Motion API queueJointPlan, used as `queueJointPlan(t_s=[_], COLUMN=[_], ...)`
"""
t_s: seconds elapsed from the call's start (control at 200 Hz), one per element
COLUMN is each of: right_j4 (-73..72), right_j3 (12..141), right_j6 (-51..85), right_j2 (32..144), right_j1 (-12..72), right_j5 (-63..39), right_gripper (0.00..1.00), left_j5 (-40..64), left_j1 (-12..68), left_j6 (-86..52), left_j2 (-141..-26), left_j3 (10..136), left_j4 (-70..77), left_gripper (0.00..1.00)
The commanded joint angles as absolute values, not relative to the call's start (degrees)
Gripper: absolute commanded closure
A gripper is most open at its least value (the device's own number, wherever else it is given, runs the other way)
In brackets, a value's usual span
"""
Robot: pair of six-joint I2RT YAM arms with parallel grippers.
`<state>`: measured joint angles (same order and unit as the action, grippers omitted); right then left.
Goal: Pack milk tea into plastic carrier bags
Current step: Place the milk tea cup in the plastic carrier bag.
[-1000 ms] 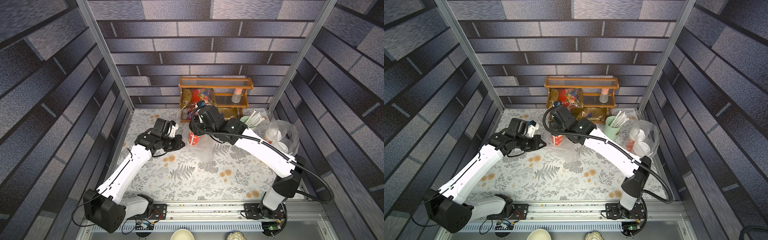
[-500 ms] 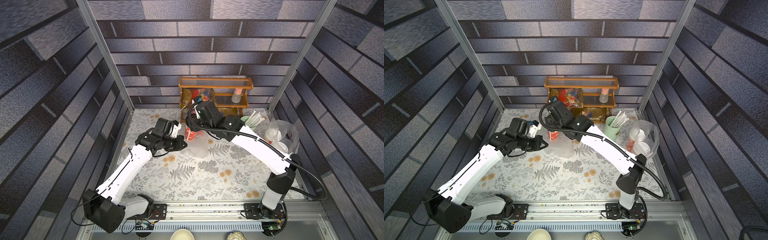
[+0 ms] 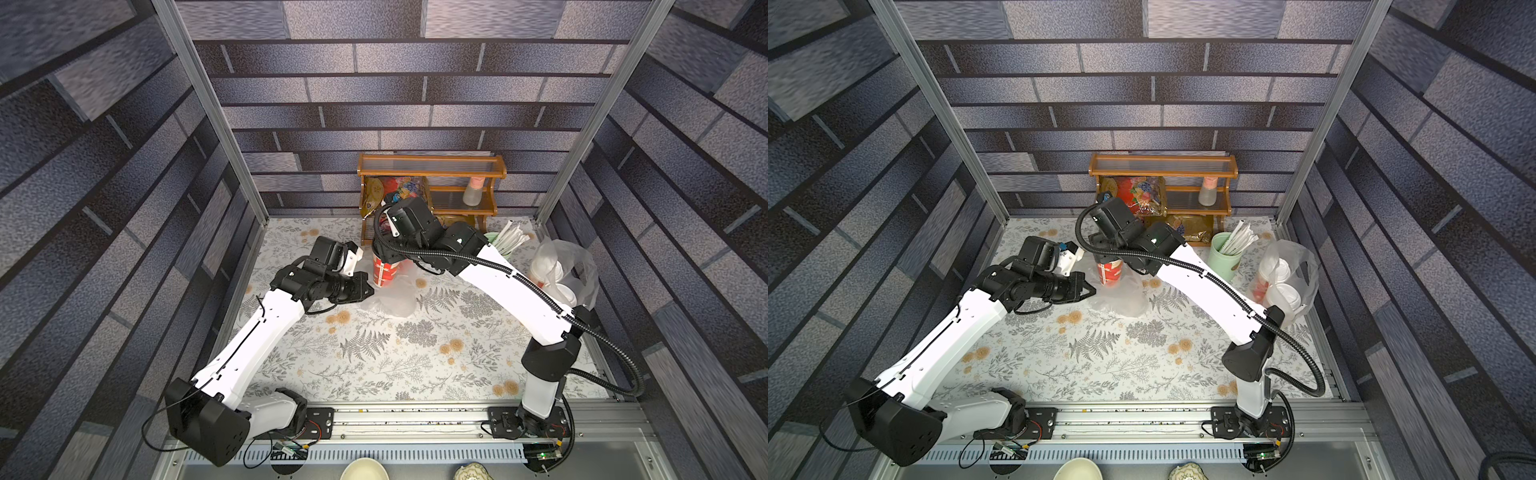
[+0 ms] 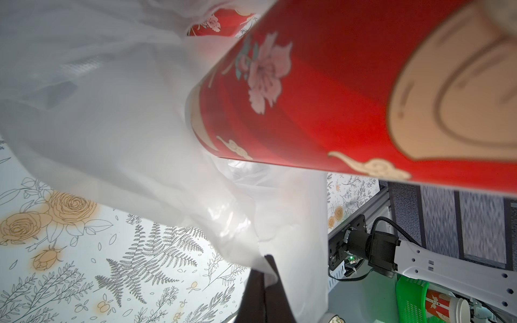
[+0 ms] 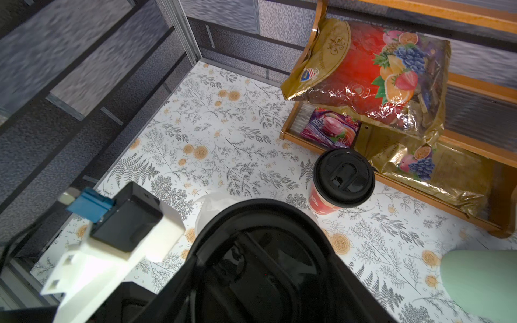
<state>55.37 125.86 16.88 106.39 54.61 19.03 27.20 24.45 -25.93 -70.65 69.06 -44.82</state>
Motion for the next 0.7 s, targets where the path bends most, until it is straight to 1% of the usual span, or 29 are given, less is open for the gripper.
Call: queueJointPlan(t_s=[0.0,0.316,0.551,0.696], right_j4=[61.3,65.5,62.2,58.5], right_j3=[128.5,128.3,124.1,118.5], right_j6=[16.6,16.1,16.2,16.7], right_j2=[105.6,108.9,110.4,109.7], right_j1=[54.3,53.9,53.3,53.1], right_j5=[19.7,17.4,16.1,16.5], right_gripper=[0.41,0.41,0.41,0.42], left_j5=[27.2,27.2,27.4,27.2], left_j1=[24.5,24.6,24.6,24.6], left_j6=[-24.9,-25.1,-25.7,-25.9], left_j2=[-69.8,-69.8,-69.3,-69.0], left_j3=[69.2,70.0,70.1,70.1], left_j4=[-45.9,-45.5,-45.2,-45.0], left_gripper=[1.00,1.00,1.00,1.00])
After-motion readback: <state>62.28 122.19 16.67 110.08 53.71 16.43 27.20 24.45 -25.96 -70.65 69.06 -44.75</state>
